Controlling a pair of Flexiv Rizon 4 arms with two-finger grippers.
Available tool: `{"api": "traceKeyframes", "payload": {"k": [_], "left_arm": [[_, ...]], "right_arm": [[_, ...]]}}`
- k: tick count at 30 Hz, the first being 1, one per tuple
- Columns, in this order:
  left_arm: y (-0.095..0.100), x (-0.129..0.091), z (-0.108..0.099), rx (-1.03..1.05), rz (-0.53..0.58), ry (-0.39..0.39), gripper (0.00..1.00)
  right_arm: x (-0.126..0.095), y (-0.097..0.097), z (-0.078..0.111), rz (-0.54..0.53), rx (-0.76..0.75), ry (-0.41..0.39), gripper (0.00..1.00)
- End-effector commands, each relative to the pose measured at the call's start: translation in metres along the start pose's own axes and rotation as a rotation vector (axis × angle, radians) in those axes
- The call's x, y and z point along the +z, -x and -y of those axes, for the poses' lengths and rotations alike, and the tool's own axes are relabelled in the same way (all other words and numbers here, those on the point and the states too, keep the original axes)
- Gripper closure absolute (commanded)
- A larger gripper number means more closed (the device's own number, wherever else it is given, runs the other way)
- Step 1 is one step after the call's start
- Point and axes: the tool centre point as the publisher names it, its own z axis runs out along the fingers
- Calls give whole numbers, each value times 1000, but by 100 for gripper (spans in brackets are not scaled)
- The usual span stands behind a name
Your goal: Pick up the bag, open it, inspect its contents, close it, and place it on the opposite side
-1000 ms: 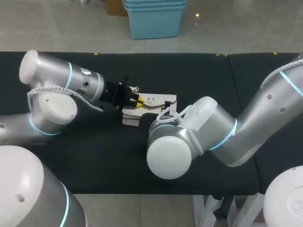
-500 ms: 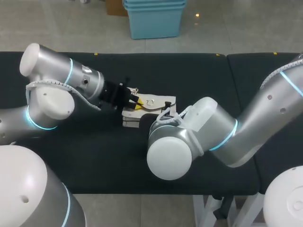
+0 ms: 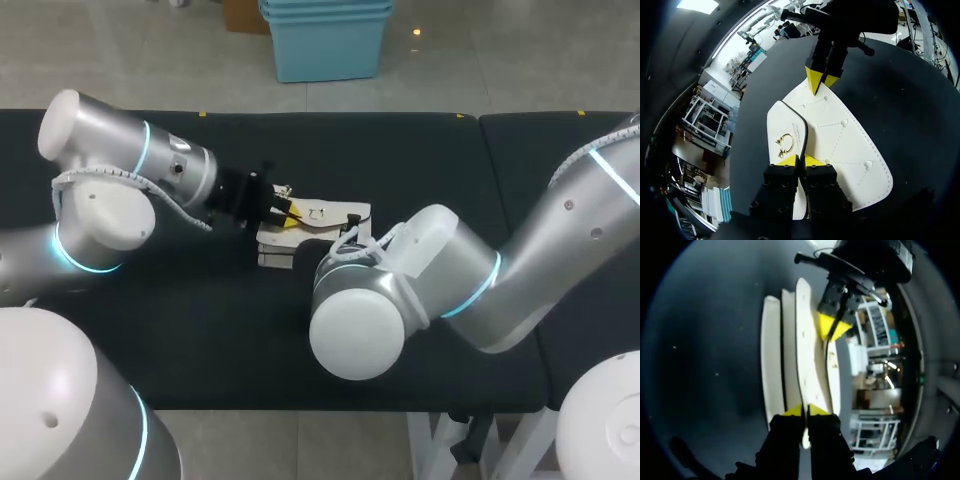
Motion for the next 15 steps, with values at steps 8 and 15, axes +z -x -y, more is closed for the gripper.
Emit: {"api": "traceKeyframes", "payload": {"k": [8,15], "left_arm": [[-6,1,-7,3,22,-7,100],[-7,1,-7,15,29,-2,100]], "right_arm": [[1,-5,6,12,1,18,100],[1,-5,6,12,1,18,100]]}}
